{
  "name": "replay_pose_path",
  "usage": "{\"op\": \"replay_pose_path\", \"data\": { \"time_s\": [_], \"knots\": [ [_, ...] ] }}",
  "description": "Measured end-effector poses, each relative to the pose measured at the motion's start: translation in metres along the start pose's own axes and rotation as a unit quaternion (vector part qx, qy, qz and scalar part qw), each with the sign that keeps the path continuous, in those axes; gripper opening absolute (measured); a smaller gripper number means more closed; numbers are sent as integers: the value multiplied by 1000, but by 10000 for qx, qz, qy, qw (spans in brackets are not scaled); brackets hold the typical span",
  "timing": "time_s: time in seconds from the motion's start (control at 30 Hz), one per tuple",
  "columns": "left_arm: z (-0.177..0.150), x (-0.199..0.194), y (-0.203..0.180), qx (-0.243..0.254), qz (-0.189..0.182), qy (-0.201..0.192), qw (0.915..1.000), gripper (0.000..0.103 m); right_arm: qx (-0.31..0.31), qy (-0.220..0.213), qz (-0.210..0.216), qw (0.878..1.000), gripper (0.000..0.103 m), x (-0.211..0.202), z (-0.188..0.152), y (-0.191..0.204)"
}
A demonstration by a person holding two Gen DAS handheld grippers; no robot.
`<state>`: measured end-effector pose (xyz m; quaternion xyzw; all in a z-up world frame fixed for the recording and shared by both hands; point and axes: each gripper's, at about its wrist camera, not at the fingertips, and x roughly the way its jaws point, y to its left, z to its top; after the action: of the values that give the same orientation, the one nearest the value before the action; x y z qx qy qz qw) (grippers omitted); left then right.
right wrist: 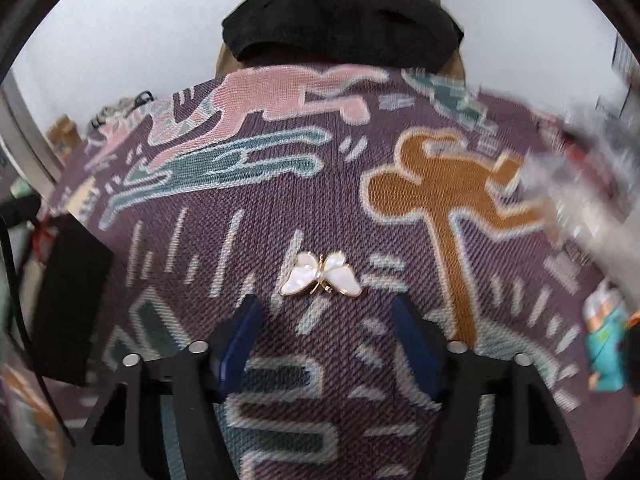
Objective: Organize jewelry
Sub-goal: 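Drop the ring into the box with the left gripper while the right gripper grasps the white butterfly brooch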
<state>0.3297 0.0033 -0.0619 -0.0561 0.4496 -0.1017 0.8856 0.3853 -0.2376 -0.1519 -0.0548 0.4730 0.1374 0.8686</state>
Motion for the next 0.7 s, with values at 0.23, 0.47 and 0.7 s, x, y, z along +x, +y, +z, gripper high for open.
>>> {"op": "replay_pose_path", "data": {
  "time_s": [0.23,0.47,0.7],
  "knots": [
    [-7,-5,10,-66,-7,-13,10000,14,45,-32,345,9994,3,-2,6,-4],
    [-12,-11,20,-158,19,-29,9999,14,435,42,557,9975,8,-9,4,-11],
    [-13,-17,23,-170,38,-64,9998,14,107,-34,473,9988,83,-6,22,0]
  ]
}}
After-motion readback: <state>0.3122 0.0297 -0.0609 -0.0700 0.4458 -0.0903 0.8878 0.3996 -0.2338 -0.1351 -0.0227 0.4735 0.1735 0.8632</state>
